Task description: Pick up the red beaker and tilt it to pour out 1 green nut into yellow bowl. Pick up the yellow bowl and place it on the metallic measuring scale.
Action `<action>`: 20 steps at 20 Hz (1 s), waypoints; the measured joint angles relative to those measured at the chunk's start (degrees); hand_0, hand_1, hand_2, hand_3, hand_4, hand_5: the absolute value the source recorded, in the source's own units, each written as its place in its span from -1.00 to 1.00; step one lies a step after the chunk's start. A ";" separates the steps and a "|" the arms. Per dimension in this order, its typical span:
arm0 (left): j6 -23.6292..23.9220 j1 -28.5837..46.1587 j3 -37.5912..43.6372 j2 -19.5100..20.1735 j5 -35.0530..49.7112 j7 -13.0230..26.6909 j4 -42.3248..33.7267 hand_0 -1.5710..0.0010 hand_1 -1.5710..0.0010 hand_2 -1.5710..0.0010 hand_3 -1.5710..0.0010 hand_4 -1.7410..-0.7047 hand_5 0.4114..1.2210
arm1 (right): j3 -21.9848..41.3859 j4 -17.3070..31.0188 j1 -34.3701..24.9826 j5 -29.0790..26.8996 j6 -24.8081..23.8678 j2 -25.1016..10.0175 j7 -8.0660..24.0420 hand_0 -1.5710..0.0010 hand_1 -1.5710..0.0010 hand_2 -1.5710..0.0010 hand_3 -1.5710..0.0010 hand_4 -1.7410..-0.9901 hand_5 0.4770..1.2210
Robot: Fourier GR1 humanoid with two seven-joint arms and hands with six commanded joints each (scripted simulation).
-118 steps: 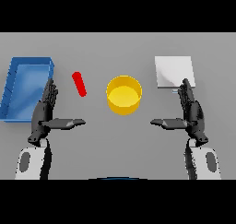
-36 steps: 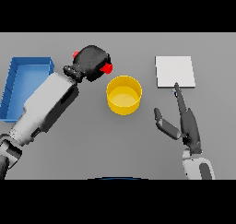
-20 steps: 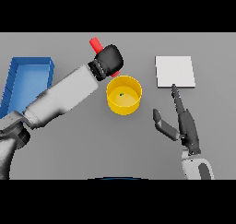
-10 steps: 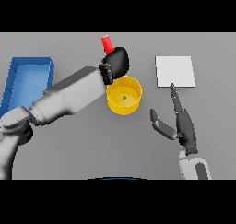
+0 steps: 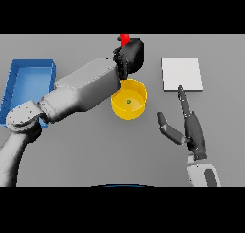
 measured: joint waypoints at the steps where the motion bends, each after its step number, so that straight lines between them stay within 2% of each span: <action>1: -0.14 -1.78 0.93 0.74 0.91 -0.54 0.82 -1.00 -1.00 -1.00 -1.00 -0.97 1.00 | 0.25 0.50 -0.20 0.09 -0.10 0.44 -0.26 1.00 1.00 1.00 1.00 0.89 -0.45; 3: 0.25 -4.36 2.51 1.67 2.56 -0.98 2.77 -1.00 -1.00 -1.00 -1.00 -0.97 1.00 | -0.29 1.35 -1.03 0.47 -0.37 -0.22 0.56 1.00 1.00 1.00 1.00 0.91 -0.45; 4: 0.39 -5.86 4.05 2.40 3.94 -0.85 3.63 -1.00 -1.00 -1.00 -0.61 -0.98 1.00 | -0.48 0.97 -0.94 0.65 -0.52 -0.72 -0.20 1.00 1.00 1.00 1.00 0.91 -0.45; 5: 0.73 -6.96 5.93 3.79 5.55 -0.20 5.33 -1.00 -1.00 -1.00 -0.30 -0.98 1.00 | 0.04 0.59 -0.86 0.93 -0.64 -0.20 -0.37 1.00 1.00 1.00 1.00 0.90 -0.45; 6: 0.46 -8.39 7.23 3.67 6.80 0.33 6.44 -1.00 -1.00 -1.00 -0.44 -0.98 1.00 | 0.17 0.56 -0.45 0.84 -0.56 0.01 -0.19 1.00 1.00 1.00 1.00 0.93 -0.45; 7: 2.44 -9.13 9.45 5.01 9.04 -0.99 8.00 -1.00 -1.00 -1.00 -0.55 -0.97 1.00 | 0.36 1.06 -1.03 1.10 -0.64 0.33 0.91 1.00 1.00 1.00 1.00 0.95 -0.46; 8: 2.44 -9.64 11.13 6.14 10.97 -1.71 9.61 -1.00 -1.00 -1.00 -0.64 -0.98 1.00 | 0.10 1.00 -0.87 0.07 -0.09 0.41 1.13 1.00 1.00 1.00 1.00 0.97 -0.45; 9: 1.50 -10.84 14.23 6.81 13.93 -0.75 11.63 -1.00 -1.00 -1.00 -0.71 -0.98 1.00 | -0.23 0.35 -0.73 -0.21 0.00 -0.24 -0.31 1.00 1.00 1.00 1.00 0.98 -0.45; 10: 1.05 -11.22 16.65 6.92 16.23 1.67 13.89 -1.00 -1.00 -1.00 -0.77 -0.98 1.00 | -0.09 1.12 -1.13 0.22 -0.33 0.06 0.07 1.00 1.00 1.00 1.00 0.99 -0.47; 11: 1.27 -11.68 19.71 8.63 19.44 1.98 15.14 -1.00 -1.00 -1.00 -0.82 -0.99 1.00 | 0.00 1.07 -0.99 0.33 -0.41 0.07 -0.20 1.00 1.00 1.00 1.00 1.00 -0.47; 12: 1.45 -12.25 22.12 9.91 21.92 3.09 16.79 -1.00 -1.00 -1.00 -0.82 -0.99 1.00 | 0.18 1.00 -0.61 0.37 -0.41 0.16 -0.92 1.00 1.00 1.00 1.00 0.98 -0.50; 13: 2.40 -11.95 24.73 11.05 24.80 4.53 18.28 -1.00 -1.00 -1.00 -0.84 -0.99 1.00 | 0.24 1.30 -1.02 0.86 -0.86 0.39 0.07 1.00 1.00 1.00 1.00 0.96 -0.49; 16: 5.91 -10.12 31.65 15.83 33.20 8.49 21.17 -1.00 -1.00 -1.00 -0.85 -1.00 1.00 | 0.10 1.16 -1.41 -0.91 -0.13 1.11 -0.01 1.00 1.00 1.00 1.00 0.97 -0.49; 17: 7.49 -8.63 33.60 17.47 36.00 10.08 21.42 -1.00 -1.00 -1.00 -0.84 -1.00 1.00 | -0.63 1.78 -2.01 -2.07 0.22 1.02 0.56 1.00 1.00 1.00 1.00 0.98 -0.50; 19: 11.27 -4.97 36.99 20.98 41.31 10.28 22.27 -1.00 -1.00 -1.00 -0.80 -1.00 1.00 | 0.03 1.26 -1.14 -1.99 0.19 1.65 -0.14 1.00 1.00 1.00 1.00 0.91 -0.52; 20: 12.17 -3.33 38.51 22.46 43.78 12.10 22.52 -1.00 -1.00 -1.00 -0.80 -1.00 1.00 | -0.17 1.80 -1.73 -1.69 0.22 1.16 0.64 1.00 1.00 1.00 1.00 0.88 -0.52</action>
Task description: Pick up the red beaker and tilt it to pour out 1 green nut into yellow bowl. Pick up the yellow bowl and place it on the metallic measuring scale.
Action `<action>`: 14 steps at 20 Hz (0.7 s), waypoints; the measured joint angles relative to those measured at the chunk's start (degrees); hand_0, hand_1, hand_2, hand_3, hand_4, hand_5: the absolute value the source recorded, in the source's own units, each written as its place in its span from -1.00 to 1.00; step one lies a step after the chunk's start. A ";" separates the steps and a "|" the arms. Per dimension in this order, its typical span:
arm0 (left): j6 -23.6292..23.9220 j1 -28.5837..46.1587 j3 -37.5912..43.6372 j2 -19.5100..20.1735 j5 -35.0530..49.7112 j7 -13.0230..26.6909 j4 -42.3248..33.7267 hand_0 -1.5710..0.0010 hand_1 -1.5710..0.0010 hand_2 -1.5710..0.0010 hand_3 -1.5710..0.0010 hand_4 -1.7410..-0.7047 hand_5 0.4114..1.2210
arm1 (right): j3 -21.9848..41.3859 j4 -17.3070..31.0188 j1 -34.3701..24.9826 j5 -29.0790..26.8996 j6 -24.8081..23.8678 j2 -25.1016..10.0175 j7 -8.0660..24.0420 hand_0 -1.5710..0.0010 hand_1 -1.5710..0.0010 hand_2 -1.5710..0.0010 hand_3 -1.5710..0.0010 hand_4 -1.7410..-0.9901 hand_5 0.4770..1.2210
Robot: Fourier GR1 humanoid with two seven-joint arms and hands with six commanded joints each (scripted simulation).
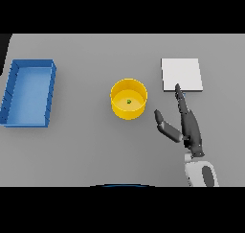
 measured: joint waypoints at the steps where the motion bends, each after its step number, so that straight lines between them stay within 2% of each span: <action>1: 1.71 2.38 1.03 1.04 2.24 1.73 -0.36 -1.00 -1.00 -1.00 -0.81 -1.00 1.00 | 0.10 0.30 -0.30 0.52 -0.29 -0.05 0.05 1.00 1.00 1.00 1.00 0.86 -0.52; 2: 3.04 4.38 2.55 2.43 4.87 1.91 -0.98 -1.00 -1.00 -1.00 -0.82 -1.00 1.00 | 0.06 0.35 -0.84 0.79 -0.46 -0.15 0.64 1.00 1.00 1.00 1.00 0.84 -0.53; 3: 4.10 6.00 4.28 3.30 7.67 4.34 -1.58 -1.00 -1.00 -1.00 -0.83 -1.00 1.00 | 0.00 -0.15 -0.59 0.61 -0.21 -0.53 0.01 1.00 1.00 1.00 1.00 0.82 -0.53; 6: 8.52 12.93 7.94 4.52 15.24 6.15 -4.81 -1.00 -1.00 -1.00 -0.87 -1.00 1.00 | 0.29 0.72 -0.72 1.73 -0.61 -0.65 1.01 1.00 1.00 1.00 1.00 0.85 -0.53; 7: 9.83 15.40 9.02 4.82 17.67 8.28 -6.15 -1.00 -1.00 -1.00 -0.87 -1.00 1.00 | 0.33 0.47 -0.42 2.05 -1.02 -0.60 0.59 1.00 1.00 1.00 1.00 0.85 -0.53; 8: 10.89 17.68 9.67 5.22 19.62 9.53 -8.34 -1.00 -1.00 -1.00 -0.88 -1.00 1.00 | 0.57 -0.10 0.16 2.72 -1.13 -1.04 0.09 1.00 1.00 1.00 1.00 0.84 -0.54; 9: 11.77 20.23 10.35 5.27 21.85 9.94 -11.31 -1.00 -1.00 -1.00 -0.88 -1.00 1.00 | 0.45 0.73 -0.83 3.25 -1.52 -0.98 1.53 1.00 1.00 1.00 1.00 0.83 -0.54; 11: 14.08 24.42 10.87 6.07 24.67 12.19 -16.48 -1.00 -1.00 -1.00 -0.88 -1.00 1.00 | 1.08 0.25 -0.27 3.97 -1.48 -1.09 0.50 1.00 1.00 1.00 1.00 0.87 -0.53; 13: 16.86 29.40 10.77 6.63 27.14 16.69 -22.45 -1.00 -1.00 -1.00 -0.85 -1.00 1.00 | 0.95 0.39 -0.47 3.66 -1.18 -1.21 0.82 1.00 1.00 1.00 1.00 0.90 -0.54; 14: 18.33 32.29 10.84 7.37 28.31 17.67 -26.13 -1.00 -1.00 -1.00 -0.84 -1.00 1.00 | 0.73 -0.37 0.37 3.06 -0.69 -1.75 -0.14 1.00 1.00 1.00 1.00 0.92 -0.55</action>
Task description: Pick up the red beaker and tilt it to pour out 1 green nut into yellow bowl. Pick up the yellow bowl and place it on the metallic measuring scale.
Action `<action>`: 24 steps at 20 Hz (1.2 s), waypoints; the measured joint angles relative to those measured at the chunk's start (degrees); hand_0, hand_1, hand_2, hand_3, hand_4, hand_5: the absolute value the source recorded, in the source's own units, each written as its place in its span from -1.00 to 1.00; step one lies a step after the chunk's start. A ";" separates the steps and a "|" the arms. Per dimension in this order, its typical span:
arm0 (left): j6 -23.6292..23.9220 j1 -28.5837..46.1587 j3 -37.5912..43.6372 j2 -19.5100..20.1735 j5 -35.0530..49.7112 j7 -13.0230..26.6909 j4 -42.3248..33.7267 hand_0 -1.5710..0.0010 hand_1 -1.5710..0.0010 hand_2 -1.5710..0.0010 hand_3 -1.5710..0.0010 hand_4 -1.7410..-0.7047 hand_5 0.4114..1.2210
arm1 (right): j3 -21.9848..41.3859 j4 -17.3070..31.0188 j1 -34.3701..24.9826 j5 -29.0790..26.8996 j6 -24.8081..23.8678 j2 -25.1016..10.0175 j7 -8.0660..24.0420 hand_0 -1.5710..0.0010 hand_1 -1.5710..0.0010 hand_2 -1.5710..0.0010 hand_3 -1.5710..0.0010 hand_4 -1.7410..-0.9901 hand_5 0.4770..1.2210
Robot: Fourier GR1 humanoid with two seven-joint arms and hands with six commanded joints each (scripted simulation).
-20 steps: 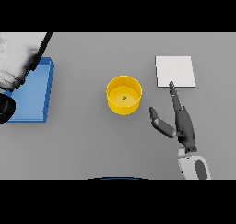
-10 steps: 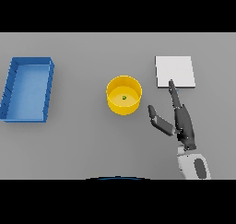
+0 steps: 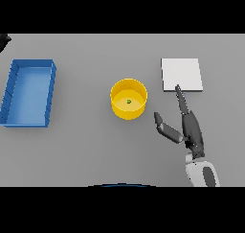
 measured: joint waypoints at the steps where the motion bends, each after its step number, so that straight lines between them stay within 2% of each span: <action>1: 1.52 2.72 -0.33 0.06 1.01 0.73 -3.46 -1.00 -1.00 -1.00 -0.84 -1.00 1.00 | -0.11 0.05 -0.25 0.48 -0.33 -0.18 0.82 1.00 1.00 1.00 1.00 0.93 -0.55; 2: 3.35 5.30 -0.38 0.52 1.74 0.73 -6.21 -1.00 -1.00 -1.00 -0.84 -1.00 1.00 | -0.36 0.07 -0.28 0.10 -0.27 -0.22 0.91 1.00 1.00 1.00 1.00 0.92 -0.55; 4: 5.43 8.68 -0.62 1.04 3.41 3.21 -10.77 -1.00 -1.00 -1.00 -0.88 -1.00 1.00 | -0.71 0.67 -0.76 -0.86 0.29 -0.21 1.21 1.00 1.00 1.00 1.00 0.94 -0.54; 6: 7.92 12.15 -0.85 1.04 4.71 2.42 -14.30 -1.00 -1.00 -1.00 -0.92 -1.00 1.00 | -0.45 0.99 0.01 -1.25 0.63 0.04 -0.57 1.00 1.00 1.00 1.00 0.96 -0.54; 9: 10.30 15.29 -1.75 0.87 6.14 4.98 -18.16 -1.00 -1.00 -1.00 -0.96 -1.00 0.83 | -0.57 1.07 -0.33 -1.49 0.52 0.26 -0.58 1.00 1.00 1.00 1.00 0.94 -0.53; 10: 10.60 16.47 -1.64 1.04 6.53 5.42 -19.34 -1.00 -1.00 -1.00 -0.97 -1.00 0.76 | -0.79 1.48 0.03 -1.78 0.61 0.00 -2.20 1.00 1.00 1.00 1.00 0.95 -0.53; 13: 11.13 18.64 -2.55 1.49 6.21 7.09 -22.22 -1.00 -1.00 -1.00 -0.98 -0.95 0.43 | -0.64 0.85 -0.09 -1.46 0.45 0.02 -1.59 1.00 1.00 1.00 1.00 0.93 -0.57; 14: 11.25 19.57 -3.22 1.98 5.36 7.03 -22.95 -1.00 -1.00 -1.00 -0.99 -0.82 0.31 | -0.89 1.25 0.10 -1.63 0.46 -0.09 -1.31 1.00 1.00 1.00 1.00 0.92 -0.57; 15: 11.26 19.43 -3.86 2.12 4.66 7.99 -23.50 -1.00 -1.00 -1.00 -0.99 -0.60 0.19 | -0.60 1.02 -0.56 -1.18 0.25 0.17 -0.49 1.00 1.00 1.00 1.00 0.92 -0.57; 17: 10.61 20.44 -4.31 2.96 4.21 7.87 -24.67 -1.00 -0.96 -0.91 -0.87 -0.10 -0.02 | -0.43 1.04 0.29 -0.78 0.02 0.06 -1.70 1.00 1.00 1.00 1.00 0.94 -0.58; 19: 9.51 21.53 -4.30 4.03 4.87 8.21 -26.59 -0.77 -0.55 -0.54 -0.45 0.30 -0.17 | -0.75 -0.14 0.67 -1.45 0.01 0.00 -1.97 1.00 1.00 1.00 1.00 0.96 -0.57; 20: 8.90 22.77 -4.58 4.46 5.09 7.75 -27.42 -0.54 -0.27 -0.30 -0.21 0.43 -0.24 | -0.78 -0.28 0.70 -1.76 0.36 -0.09 -1.48 1.00 1.00 1.00 1.00 0.96 -0.57; 22: 8.39 22.99 -4.85 4.47 5.23 8.43 -27.52 0.02 0.19 0.17 0.22 0.58 -0.34 | -0.17 -0.21 0.97 -1.25 0.29 0.44 -1.09 1.00 1.00 1.00 1.00 0.96 -0.58; 23: 6.97 22.21 -5.40 4.52 4.99 8.48 -26.82 0.21 0.35 0.33 0.37 0.65 -0.37 | -0.57 -0.06 0.43 -1.61 0.16 0.48 -0.42 1.00 1.00 1.00 1.00 0.95 -0.58; 24: 6.26 22.22 -5.87 4.62 4.72 8.23 -26.66 0.37 0.48 0.47 0.50 0.71 -0.39 | -0.27 -0.44 0.75 -1.40 0.01 0.72 -1.12 1.00 1.00 1.00 1.00 0.95 -0.57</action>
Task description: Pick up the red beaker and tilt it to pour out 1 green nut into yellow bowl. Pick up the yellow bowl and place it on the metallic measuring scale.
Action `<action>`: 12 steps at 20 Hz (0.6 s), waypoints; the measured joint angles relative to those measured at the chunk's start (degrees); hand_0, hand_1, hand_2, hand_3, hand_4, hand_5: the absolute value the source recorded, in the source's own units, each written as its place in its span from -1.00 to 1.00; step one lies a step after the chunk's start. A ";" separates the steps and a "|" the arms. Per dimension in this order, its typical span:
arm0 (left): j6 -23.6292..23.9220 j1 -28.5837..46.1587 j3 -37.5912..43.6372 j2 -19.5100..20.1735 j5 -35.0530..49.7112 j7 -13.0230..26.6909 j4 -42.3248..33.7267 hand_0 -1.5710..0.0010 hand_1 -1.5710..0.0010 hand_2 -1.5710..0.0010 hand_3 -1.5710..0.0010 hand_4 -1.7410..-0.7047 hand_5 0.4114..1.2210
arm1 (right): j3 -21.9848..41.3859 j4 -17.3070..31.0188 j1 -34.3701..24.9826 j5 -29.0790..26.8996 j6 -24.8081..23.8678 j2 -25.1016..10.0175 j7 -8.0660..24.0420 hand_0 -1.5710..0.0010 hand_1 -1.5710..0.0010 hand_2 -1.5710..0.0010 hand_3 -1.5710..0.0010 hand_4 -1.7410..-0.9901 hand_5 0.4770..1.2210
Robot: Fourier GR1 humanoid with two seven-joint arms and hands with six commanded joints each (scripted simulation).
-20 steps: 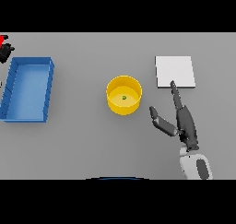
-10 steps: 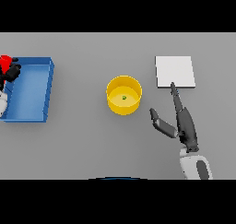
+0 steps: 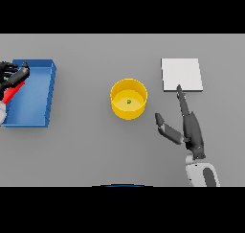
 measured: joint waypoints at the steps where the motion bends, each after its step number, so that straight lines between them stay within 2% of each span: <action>1: -0.94 -0.30 -1.16 -0.39 -0.91 -0.15 1.02 0.50 0.58 0.57 0.60 0.75 -0.39 | 0.21 -0.10 0.08 0.35 0.03 -0.10 -0.02 1.00 1.00 1.00 1.00 0.95 -0.57; 4: -2.40 -0.36 -1.44 -0.59 -0.96 -2.30 2.62 0.74 0.79 0.78 0.79 0.81 -0.40 | 0.21 0.19 0.51 0.65 0.12 -0.52 -0.12 1.00 1.00 1.00 1.00 0.93 -0.56; 7: -1.76 -1.11 -1.29 -1.30 -1.33 -4.28 3.64 0.87 0.89 0.89 0.89 0.85 -0.41 | 0.00 0.45 -1.08 1.36 0.03 -1.03 2.36 1.00 1.00 1.00 1.00 0.92 -0.56; 8: -1.39 -1.40 -0.99 -1.40 -1.28 -4.83 3.72 0.89 0.91 0.91 0.92 0.87 -0.40 | 0.47 -0.12 -1.29 2.29 0.72 -1.93 3.68 1.00 1.00 1.00 1.00 0.94 -0.49; 9: -0.97 -1.68 -1.38 -1.77 -1.76 -4.94 3.51 0.92 0.93 0.93 0.93 0.89 -0.39 | 1.08 0.24 -2.39 2.30 2.69 -3.10 3.34 1.00 1.00 1.00 1.00 0.96 -0.48; 10: -0.53 -1.38 -1.40 -1.35 -2.00 -4.94 3.04 0.93 0.94 0.94 0.95 0.90 -0.39 | 1.24 1.04 -4.13 2.49 4.41 -4.61 4.16 1.00 1.00 1.00 1.00 0.91 -0.47; 12: -0.80 -1.55 -1.03 -1.20 -1.51 -5.23 3.19 0.96 0.96 0.96 0.97 0.92 -0.38 | 3.50 2.28 -8.80 6.88 8.14 -9.53 5.52 1.00 1.00 1.00 1.00 0.78 -0.46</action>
